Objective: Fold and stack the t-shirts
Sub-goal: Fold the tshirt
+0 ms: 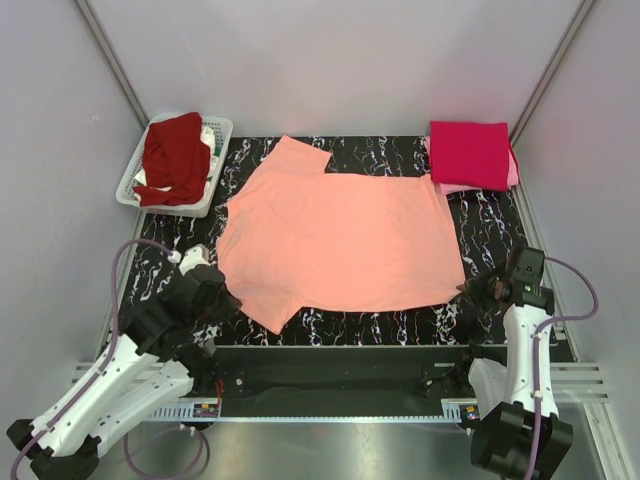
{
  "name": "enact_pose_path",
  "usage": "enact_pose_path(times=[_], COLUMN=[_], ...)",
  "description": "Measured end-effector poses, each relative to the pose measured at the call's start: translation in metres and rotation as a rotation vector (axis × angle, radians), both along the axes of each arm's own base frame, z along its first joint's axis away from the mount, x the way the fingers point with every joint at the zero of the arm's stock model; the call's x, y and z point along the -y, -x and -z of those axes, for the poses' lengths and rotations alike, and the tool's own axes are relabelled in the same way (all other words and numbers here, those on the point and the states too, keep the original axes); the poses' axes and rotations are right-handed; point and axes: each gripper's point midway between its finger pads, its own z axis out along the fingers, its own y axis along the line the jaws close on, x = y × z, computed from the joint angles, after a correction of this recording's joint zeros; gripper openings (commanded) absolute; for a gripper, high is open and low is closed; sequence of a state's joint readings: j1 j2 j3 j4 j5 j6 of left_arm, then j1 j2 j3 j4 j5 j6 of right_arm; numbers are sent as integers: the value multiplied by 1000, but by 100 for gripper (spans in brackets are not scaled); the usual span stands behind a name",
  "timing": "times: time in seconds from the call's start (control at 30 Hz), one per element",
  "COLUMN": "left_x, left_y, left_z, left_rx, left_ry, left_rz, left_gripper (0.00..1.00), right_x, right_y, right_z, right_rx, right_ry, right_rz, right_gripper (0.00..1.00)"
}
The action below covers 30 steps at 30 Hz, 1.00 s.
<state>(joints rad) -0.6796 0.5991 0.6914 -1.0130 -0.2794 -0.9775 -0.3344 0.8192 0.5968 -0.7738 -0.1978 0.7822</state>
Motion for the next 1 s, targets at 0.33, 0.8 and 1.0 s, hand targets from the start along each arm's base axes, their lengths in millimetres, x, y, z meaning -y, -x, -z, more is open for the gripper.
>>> enact_pose_path(times=[0.33, 0.8, 1.0], left_x=[-11, -1, -9], left_y=[12, -123, -186], left_z=[-28, -88, -86], left_rx=[-23, -53, -82], left_ry=[-35, -328, -355], left_rz=[20, 85, 99], left_gripper=[4, 2, 0], right_x=[-6, 12, 19], right_y=[15, -58, -92], right_z=[-14, -10, -3], right_rx=[-49, -112, -108], right_ry=[-23, -71, -95], right_rz=[4, -42, -72], right_gripper=[0, 0, 0])
